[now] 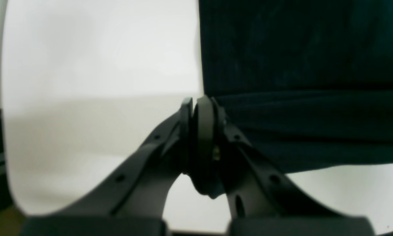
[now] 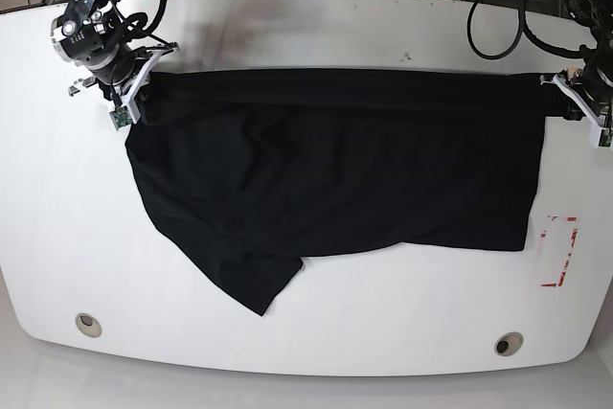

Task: Fold the T-shirt properly
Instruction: 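Lay the shirt flat, pulling both grippers back across the table, then open the right gripper and release the shirt edge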

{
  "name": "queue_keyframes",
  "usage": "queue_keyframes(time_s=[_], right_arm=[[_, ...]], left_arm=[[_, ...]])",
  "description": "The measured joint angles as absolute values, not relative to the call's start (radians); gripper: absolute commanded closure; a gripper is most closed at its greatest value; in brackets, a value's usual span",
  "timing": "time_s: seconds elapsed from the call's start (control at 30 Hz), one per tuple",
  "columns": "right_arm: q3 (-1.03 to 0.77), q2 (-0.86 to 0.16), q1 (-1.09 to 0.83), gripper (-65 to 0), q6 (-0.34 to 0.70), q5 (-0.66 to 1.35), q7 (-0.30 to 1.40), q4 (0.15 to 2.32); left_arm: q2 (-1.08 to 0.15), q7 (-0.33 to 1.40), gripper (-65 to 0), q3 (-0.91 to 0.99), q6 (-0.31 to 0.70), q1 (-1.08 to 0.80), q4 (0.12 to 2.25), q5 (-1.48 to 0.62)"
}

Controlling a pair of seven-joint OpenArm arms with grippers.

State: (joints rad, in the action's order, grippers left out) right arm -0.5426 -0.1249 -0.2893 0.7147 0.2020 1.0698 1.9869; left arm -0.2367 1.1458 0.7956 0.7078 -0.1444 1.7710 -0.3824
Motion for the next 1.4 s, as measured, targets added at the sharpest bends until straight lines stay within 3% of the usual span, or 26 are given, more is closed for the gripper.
queue_keyframes(time_s=[0.47,0.8,0.93,1.0,1.07,1.2,1.33,1.4], right_arm=[[-0.544,-0.128,-0.289,-0.5,0.707,0.179,1.069,1.901],[-0.551,-0.131,-0.284,-0.8,0.707,0.175,1.070,1.848],[-0.551,-0.132,-0.283,-1.7,0.707,0.175,1.069,1.848],[-0.550,-0.133,-0.282,-5.7,0.707,0.176,1.069,1.847],[-0.550,-0.133,-0.274,-13.8,0.707,0.167,1.071,1.845],[-0.551,-0.133,-0.257,-37.3,0.703,0.161,1.073,1.845],[-0.557,-0.140,-0.253,-55.5,0.699,0.152,1.075,1.847],[-0.559,-0.141,-0.253,-58.3,0.699,0.153,1.078,1.853]], left_arm=[[-0.308,0.976,-0.6,0.603,0.705,-0.107,1.507,-0.355],[-0.343,0.947,-0.8,0.512,0.704,-0.037,1.406,-0.353],[-0.356,0.941,-8.5,0.500,0.705,-0.015,1.373,-0.363],[-0.368,0.943,-15.0,0.479,0.704,-0.002,1.352,-0.356],[-0.373,0.950,-22.5,0.457,0.701,0.014,1.335,-0.341],[-0.372,0.946,-35.3,0.447,0.697,0.029,1.332,-0.346],[-0.371,0.949,-35.0,0.447,0.697,0.043,1.335,-0.345],[-0.372,0.953,-34.6,0.447,0.697,0.054,1.342,-0.344]])
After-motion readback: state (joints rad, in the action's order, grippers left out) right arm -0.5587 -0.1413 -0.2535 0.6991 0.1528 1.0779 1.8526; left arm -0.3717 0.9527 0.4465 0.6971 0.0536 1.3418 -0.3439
